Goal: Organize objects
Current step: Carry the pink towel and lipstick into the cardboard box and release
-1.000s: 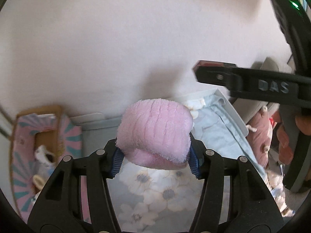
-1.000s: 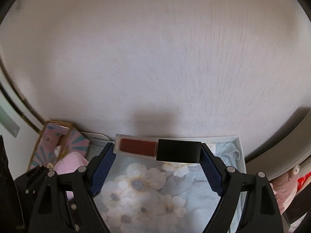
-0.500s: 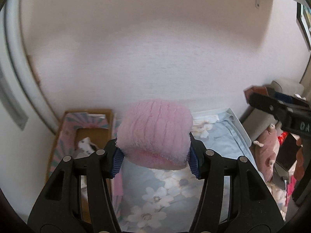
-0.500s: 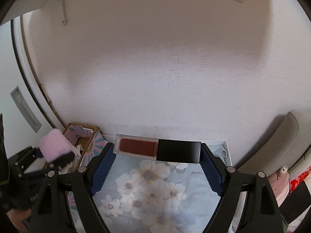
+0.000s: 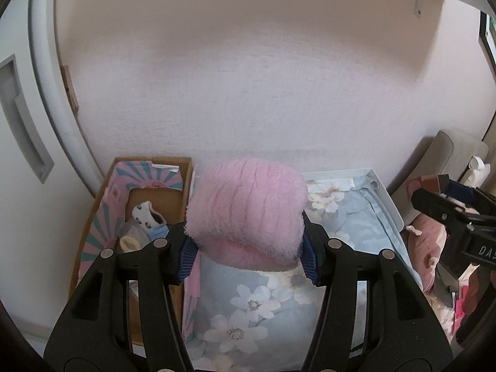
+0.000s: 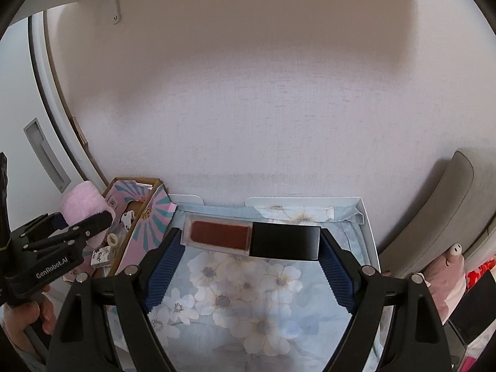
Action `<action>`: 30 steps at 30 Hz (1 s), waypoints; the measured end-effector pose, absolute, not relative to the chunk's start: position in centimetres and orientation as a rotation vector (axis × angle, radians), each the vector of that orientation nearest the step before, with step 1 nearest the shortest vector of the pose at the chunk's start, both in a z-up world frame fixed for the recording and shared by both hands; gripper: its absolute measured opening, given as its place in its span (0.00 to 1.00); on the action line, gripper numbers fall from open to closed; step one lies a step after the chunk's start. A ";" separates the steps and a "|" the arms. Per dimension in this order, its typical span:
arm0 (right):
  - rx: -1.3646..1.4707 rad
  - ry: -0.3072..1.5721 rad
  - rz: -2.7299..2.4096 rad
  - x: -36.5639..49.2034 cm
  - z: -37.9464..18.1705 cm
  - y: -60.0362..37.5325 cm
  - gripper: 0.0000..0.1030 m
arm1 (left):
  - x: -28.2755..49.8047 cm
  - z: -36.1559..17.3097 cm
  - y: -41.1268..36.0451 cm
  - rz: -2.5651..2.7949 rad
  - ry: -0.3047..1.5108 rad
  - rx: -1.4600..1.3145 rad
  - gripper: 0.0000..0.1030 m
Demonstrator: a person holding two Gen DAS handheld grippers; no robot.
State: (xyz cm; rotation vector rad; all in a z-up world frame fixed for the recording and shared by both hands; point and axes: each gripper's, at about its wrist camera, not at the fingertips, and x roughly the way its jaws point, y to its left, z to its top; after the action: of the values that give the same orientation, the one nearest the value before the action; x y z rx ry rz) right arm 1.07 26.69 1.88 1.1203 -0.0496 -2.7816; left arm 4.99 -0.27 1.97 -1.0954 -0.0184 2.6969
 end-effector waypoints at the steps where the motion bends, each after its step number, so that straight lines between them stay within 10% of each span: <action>1: 1.119 -0.047 -2.780 1.0 1.9 26.6 0.80 | 5.0 2.0 -0.3 2.699 -0.021 -1.095 0.50; 30: 1.013 0.182 -2.392 -4.1 1.4 12.8 0.80 | 7.0 0.3 -11.5 2.974 -0.302 -1.270 0.50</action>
State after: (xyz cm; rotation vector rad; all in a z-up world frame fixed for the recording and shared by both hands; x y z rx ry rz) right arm -4.12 12.85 1.37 1.0128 0.1825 -2.3922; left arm 7.02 -11.50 0.26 -1.2702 -0.3016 2.9738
